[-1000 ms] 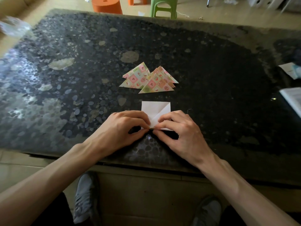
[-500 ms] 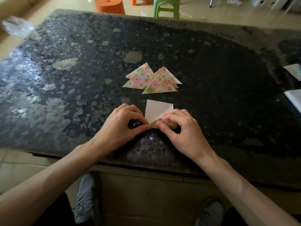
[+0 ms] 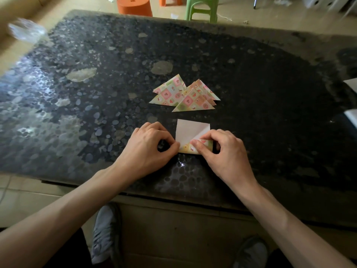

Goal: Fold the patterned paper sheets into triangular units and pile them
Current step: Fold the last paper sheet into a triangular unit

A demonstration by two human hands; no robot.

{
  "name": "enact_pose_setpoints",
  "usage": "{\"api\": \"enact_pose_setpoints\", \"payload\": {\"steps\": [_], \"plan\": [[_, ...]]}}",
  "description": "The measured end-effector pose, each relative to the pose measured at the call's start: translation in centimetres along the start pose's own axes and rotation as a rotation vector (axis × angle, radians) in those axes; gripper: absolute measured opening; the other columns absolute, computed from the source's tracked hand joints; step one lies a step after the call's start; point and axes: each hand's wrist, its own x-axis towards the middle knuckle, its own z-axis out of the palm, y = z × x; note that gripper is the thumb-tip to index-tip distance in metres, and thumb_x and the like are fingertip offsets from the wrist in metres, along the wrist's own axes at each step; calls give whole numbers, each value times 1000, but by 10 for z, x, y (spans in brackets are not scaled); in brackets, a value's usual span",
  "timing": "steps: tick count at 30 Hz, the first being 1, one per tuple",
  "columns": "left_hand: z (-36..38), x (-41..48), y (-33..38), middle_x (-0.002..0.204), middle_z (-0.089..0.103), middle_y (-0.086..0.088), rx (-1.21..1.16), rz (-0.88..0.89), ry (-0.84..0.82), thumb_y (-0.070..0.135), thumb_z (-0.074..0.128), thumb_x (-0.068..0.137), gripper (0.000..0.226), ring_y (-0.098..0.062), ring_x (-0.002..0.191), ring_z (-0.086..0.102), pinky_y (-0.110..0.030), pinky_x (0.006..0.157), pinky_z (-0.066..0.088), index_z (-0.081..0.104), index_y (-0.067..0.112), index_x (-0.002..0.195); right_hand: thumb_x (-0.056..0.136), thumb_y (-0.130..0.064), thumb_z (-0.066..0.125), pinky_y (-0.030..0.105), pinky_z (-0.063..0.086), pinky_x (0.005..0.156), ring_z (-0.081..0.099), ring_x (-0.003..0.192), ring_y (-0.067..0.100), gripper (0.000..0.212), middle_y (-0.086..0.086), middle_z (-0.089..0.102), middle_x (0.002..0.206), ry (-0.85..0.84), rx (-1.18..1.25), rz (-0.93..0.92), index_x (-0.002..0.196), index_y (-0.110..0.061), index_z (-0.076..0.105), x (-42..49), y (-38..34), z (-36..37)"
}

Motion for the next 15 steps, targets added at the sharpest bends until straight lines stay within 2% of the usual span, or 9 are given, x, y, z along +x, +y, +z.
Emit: {"api": "enact_pose_setpoints", "payload": {"steps": [3, 8, 10, 12, 15], "plan": [[2, 0, 1, 100, 57, 19, -6, -12, -1, 67, 57, 83, 37, -5, 98, 49, -36, 91, 44, 76, 36, 87, 93, -50, 70, 33, 51, 79, 57, 93, 6, 19, -16, 66, 92, -14, -40, -1, 92, -31, 70, 2, 0, 2], [3, 2, 1, 99, 57, 18, 5, -26, -3, 68, 61, 77, 35, -4, 97, 47, -33, 89, 43, 76, 37, 85, 93, -52, 69, 33, 52, 79, 59, 95, 7, 22, -15, 67, 95, -20, -71, 13, 94, -31, 69, 4, -2, 2], [3, 2, 0, 99, 56, 19, 2, -29, -9, 68, 62, 76, 34, -4, 97, 47, -33, 89, 42, 75, 38, 84, 92, -54, 70, 26, 50, 74, 59, 89, 4, 22, -17, 66, 91, -31, -37, 27, 96, -32, 69, 5, -2, -1], [2, 2, 0, 99, 56, 19, -3, -32, -17, 68, 62, 75, 33, -4, 97, 47, -32, 88, 41, 75, 38, 84, 92, -52, 70, 13, 40, 62, 56, 74, 0, 21, -17, 60, 78, -71, 17, 49, 98, -32, 71, 7, 0, -7], [1, 3, 2, 100, 55, 19, -5, -36, -34, 66, 64, 75, 29, -3, 98, 46, -32, 89, 40, 73, 40, 83, 93, -45, 72, 14, 42, 58, 56, 72, 2, 14, -13, 59, 72, -125, 57, 66, 100, -32, 73, 10, 1, -14]]}}
